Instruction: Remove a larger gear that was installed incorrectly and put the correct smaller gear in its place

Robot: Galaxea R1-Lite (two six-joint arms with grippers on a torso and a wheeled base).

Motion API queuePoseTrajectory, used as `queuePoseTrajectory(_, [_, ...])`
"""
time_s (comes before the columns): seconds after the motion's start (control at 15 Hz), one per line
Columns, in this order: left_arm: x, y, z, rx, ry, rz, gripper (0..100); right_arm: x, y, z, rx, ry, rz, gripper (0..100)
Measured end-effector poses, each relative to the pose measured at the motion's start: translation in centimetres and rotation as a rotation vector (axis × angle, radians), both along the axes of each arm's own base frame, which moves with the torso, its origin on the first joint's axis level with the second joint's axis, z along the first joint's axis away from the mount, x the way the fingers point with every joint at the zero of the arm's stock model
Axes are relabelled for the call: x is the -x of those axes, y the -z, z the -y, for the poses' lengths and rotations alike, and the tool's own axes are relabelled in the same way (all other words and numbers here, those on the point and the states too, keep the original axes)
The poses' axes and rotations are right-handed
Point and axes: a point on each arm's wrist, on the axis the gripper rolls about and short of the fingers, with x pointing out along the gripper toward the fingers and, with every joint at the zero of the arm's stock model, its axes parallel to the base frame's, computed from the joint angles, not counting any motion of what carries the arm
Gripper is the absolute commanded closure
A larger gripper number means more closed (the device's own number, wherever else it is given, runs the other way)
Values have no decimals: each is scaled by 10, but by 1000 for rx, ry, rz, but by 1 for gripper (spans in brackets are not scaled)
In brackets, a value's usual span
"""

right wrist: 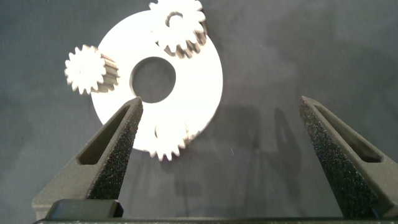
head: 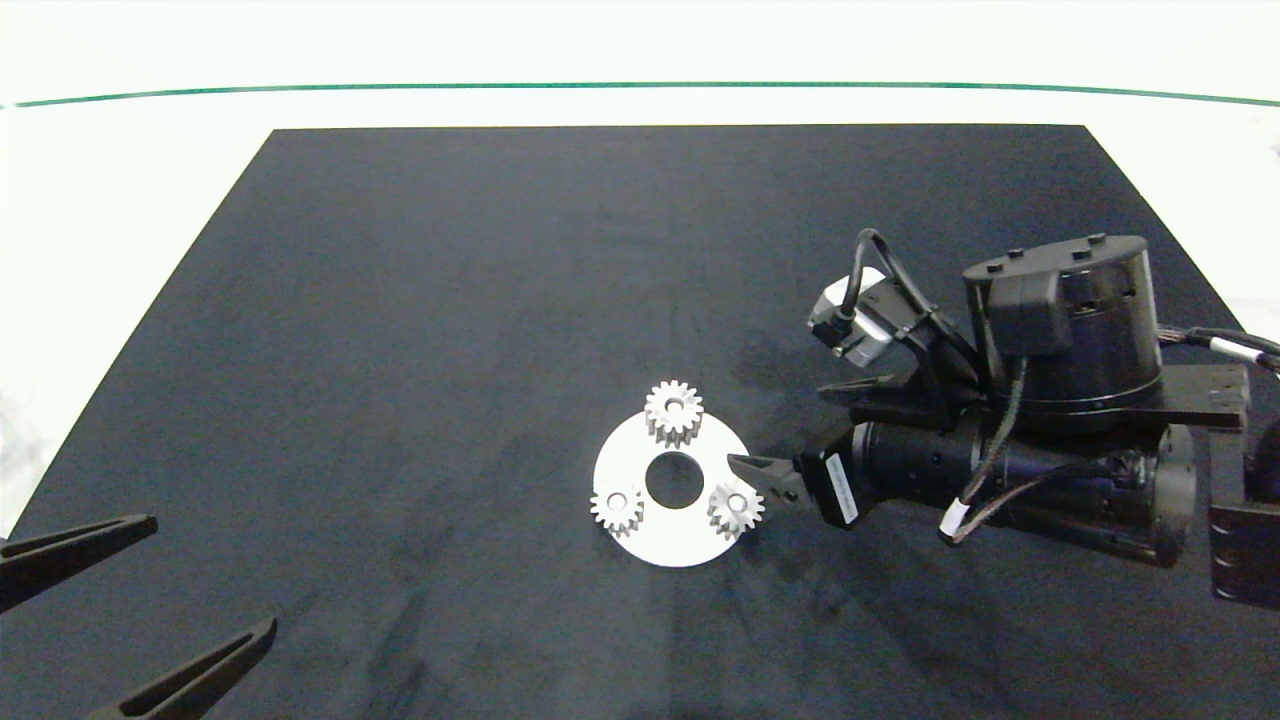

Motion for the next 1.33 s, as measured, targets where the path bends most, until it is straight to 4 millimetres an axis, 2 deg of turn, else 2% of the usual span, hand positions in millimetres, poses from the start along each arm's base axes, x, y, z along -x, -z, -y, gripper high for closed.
queuePoseTrajectory(0.33, [-9, -2, 6, 13, 10, 3, 0, -19, -1, -27, -8, -21, 13, 0])
queuePoseTrajectory(0.8, [-10, -2, 6, 12, 11, 2, 0, -36, 18, -62, 25, -39, -1, 0])
queuePoseTrajectory(1.33, [-10, -2, 6, 12, 14, 3, 0, -45, 24, -75, 40, -34, 3, 0])
